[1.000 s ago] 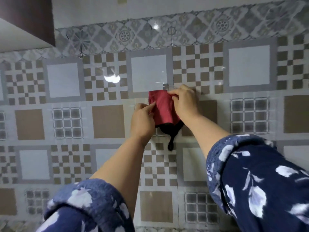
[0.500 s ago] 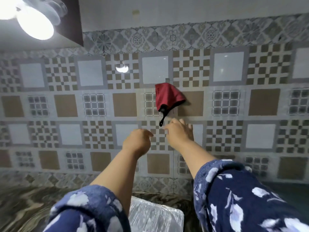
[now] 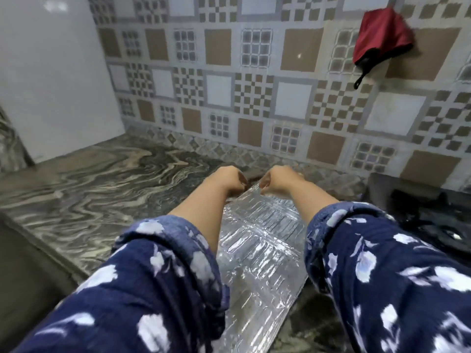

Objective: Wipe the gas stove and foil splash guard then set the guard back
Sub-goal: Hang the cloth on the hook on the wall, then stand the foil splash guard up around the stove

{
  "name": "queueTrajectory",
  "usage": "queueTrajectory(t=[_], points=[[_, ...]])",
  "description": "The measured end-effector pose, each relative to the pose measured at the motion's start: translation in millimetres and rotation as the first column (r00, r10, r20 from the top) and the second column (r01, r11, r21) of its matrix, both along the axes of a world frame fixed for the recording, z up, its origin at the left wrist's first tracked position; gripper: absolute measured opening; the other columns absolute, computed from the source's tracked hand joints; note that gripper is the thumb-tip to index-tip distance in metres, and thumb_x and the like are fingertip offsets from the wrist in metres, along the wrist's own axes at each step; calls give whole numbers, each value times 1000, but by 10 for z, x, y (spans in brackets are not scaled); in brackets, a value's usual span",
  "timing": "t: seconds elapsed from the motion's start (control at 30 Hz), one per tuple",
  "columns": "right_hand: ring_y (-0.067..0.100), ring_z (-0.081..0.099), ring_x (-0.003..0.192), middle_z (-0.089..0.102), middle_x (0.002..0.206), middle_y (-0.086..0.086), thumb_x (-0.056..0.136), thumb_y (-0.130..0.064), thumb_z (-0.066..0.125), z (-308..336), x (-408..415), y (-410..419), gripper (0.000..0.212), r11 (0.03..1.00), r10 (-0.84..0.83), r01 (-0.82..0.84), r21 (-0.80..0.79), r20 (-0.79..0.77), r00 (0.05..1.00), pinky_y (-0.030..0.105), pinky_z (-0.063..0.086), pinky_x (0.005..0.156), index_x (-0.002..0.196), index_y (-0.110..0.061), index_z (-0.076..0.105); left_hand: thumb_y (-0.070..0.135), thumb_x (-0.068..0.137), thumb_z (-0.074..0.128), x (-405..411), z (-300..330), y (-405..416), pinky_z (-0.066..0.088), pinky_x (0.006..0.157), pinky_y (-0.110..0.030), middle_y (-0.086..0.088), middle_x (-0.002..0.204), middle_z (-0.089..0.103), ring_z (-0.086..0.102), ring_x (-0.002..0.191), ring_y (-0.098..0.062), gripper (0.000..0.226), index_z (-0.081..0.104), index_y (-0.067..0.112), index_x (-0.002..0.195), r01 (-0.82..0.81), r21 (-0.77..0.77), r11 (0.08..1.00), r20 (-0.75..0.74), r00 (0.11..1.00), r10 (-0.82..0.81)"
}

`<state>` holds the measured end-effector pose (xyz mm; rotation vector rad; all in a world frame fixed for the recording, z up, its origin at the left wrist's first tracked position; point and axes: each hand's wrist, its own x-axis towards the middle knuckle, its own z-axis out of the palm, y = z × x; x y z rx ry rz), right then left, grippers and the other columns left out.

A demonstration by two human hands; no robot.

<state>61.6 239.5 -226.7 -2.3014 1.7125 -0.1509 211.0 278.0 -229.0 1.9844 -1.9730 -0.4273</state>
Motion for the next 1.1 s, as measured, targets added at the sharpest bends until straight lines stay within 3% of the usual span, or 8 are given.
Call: queueTrajectory(t=[0.13,0.33,0.53,0.67,0.83,0.93,1.0,1.1], points=[[27,64,103,71,109,10,83,-23,70,-441,466,149,25,987,154,-153,45,-27,988,37,52,90,106,-12,72,10,84,53,466,-402,339,48,97,-31,-7,118,68,61,111,-24,34,70,19,113,-98,103,990,-11,995,100],[26,62,110,68,117,12,87,-15,67,-1142,980,354,30,901,380,-375,217,22,925,21,41,84,117,-11,68,6,85,52,1050,-1172,804,47,98,-33,-3,128,62,56,118,-24,40,67,26,116,-268,194,944,-73,955,287],[27,52,123,56,134,5,94,-18,54,-1635,1379,268,31,881,466,-470,49,76,882,38,42,101,124,-20,63,35,94,52,1391,-1614,1129,34,107,-50,-3,136,48,35,131,-27,38,50,38,132,-441,172,881,7,895,446],[23,31,141,41,149,-4,97,-16,46,-1797,1525,155,39,872,486,-485,64,14,874,54,11,116,132,-31,54,38,91,57,1438,-1749,1179,34,104,-49,2,127,54,35,131,-22,43,49,39,133,-479,152,864,17,876,483],[23,44,126,54,123,1,96,-20,48,-1726,1661,103,27,864,503,-504,-1,-54,862,56,1,117,114,-32,65,33,80,71,1442,-1824,1195,34,106,-52,-3,127,55,38,128,-25,55,53,32,132,-496,147,856,-92,855,511],[22,51,121,58,119,1,92,-16,56,-1564,1718,51,22,849,529,-529,-7,-6,849,44,18,115,102,-29,70,27,81,72,1440,-1744,1213,43,96,-43,0,114,55,48,113,-21,47,58,35,126,-508,125,852,-139,841,522],[24,58,110,64,104,-4,89,-17,63,-1409,1720,17,17,851,522,-524,10,87,849,28,38,91,97,-26,74,23,82,71,1483,-1604,1208,47,87,-39,3,110,58,55,105,-20,42,62,37,120,-508,119,853,-219,825,521],[23,63,100,69,102,-2,87,-21,67,-1122,1725,-19,13,867,491,-499,-7,184,852,29,47,82,95,-25,76,22,82,72,1586,-1268,1181,48,90,-36,4,114,65,59,104,-18,39,66,39,116,-502,80,861,-264,822,504]])
